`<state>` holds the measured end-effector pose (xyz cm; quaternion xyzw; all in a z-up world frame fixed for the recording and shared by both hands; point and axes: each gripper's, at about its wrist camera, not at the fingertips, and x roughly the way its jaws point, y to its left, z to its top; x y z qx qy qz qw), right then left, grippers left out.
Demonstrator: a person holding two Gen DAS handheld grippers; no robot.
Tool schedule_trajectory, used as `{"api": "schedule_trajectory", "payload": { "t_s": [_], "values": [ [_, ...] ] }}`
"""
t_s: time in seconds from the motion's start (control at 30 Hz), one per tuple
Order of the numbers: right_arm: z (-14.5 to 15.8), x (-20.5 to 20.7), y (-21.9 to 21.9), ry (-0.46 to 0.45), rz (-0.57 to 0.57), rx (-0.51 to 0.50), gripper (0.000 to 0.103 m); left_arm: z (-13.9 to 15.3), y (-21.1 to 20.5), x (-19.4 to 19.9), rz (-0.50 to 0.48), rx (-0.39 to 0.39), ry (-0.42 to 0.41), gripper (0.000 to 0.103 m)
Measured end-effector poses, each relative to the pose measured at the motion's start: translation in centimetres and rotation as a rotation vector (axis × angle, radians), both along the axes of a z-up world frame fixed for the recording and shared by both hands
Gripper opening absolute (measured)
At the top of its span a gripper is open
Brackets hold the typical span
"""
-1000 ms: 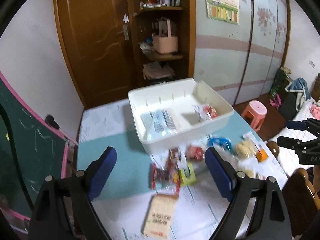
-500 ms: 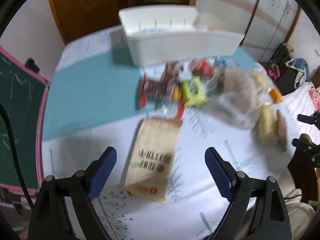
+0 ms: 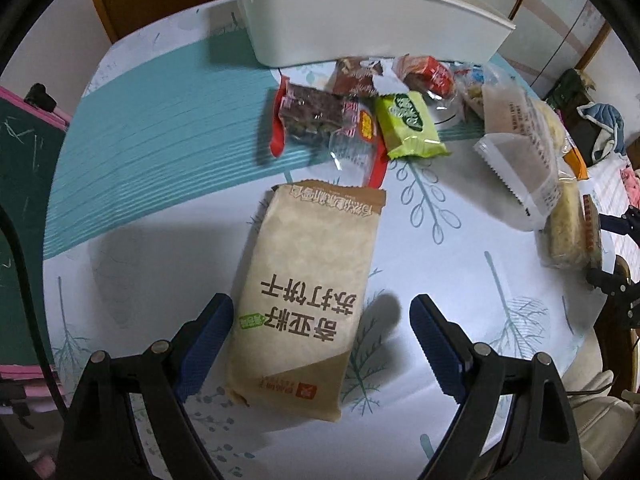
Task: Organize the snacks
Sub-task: 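Close left tool on the beige biscuit packet while right tool grips the LIPO Cookie bag, then carry both packets over the white basket and open both tools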
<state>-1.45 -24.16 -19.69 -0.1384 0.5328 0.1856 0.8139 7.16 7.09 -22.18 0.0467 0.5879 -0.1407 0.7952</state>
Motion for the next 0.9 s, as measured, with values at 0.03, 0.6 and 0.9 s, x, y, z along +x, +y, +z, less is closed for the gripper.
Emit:
{"api": "schedule_trajectory", "payload": {
  "t_s": [0.03,0.6,0.9],
  "values": [
    [-0.1,0.0,0.1,0.0,0.005,0.0,0.075,-0.2,0.0,0.1,0.002,0.0,0.004,0.089],
    [0.7,-0.5,0.3,-0.021,-0.048,0.042,0.049,0.6,-1.5,-0.6,0.004,0.044,-0.068,0.055],
    [5.8,-1.2,1.4,-0.096,-0.044,0.128,0.05,6.6,-2.6,-3.6,0.003,-0.061,-0.187,0.055]
  ]
}}
